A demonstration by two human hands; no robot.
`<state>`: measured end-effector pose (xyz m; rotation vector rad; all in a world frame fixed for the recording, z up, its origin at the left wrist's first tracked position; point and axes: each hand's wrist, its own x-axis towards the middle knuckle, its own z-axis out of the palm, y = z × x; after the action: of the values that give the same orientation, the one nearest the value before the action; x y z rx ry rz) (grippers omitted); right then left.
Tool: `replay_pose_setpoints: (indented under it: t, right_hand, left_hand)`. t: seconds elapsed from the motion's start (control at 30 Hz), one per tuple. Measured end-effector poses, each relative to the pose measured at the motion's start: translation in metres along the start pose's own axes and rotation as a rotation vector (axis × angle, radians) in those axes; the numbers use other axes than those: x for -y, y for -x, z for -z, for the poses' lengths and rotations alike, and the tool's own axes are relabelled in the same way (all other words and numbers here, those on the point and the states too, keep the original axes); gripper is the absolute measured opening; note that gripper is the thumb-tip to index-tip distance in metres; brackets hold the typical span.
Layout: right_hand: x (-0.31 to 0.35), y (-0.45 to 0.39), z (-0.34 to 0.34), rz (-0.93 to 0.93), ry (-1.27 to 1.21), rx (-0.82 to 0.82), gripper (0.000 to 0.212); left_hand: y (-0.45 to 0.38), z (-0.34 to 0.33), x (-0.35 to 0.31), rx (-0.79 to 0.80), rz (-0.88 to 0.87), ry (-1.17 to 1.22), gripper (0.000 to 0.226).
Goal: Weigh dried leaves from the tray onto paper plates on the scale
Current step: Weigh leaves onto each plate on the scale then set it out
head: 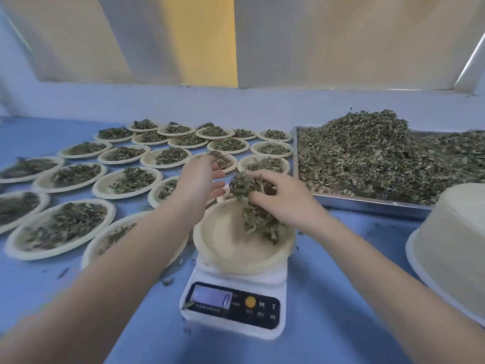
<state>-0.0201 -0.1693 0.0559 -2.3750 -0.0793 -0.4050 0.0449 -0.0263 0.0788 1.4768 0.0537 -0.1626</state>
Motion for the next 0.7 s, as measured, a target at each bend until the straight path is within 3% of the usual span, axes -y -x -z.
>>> replay_pose_setpoints:
  t: [0.1, 0.2, 0.33, 0.43, 0.7]
  right_hand:
    - [0.004, 0.004, 0.006, 0.081, 0.236, 0.307, 0.049]
    - [0.006, 0.006, 0.014, 0.043, 0.204, 0.469, 0.059]
    - [-0.004, -0.002, 0.010, -0.019, -0.027, 0.349, 0.068]
    - [-0.019, -0.008, -0.001, -0.107, -0.220, 0.226, 0.059]
    - [-0.028, 0.022, -0.007, -0.017, -0.330, 0.045, 0.063]
  left_hand:
    - [0.005, 0.011, 0.012, -0.030, -0.103, -0.077, 0.023]
    - [0.007, 0.018, 0.022, -0.069, -0.170, -0.136, 0.018]
    - [0.012, 0.025, 0.036, -0.087, -0.239, -0.200, 0.018]
    - [0.018, 0.030, 0.048, -0.079, -0.325, -0.271, 0.024]
    - [0.019, 0.035, 0.062, -0.021, -0.349, -0.401, 0.037]
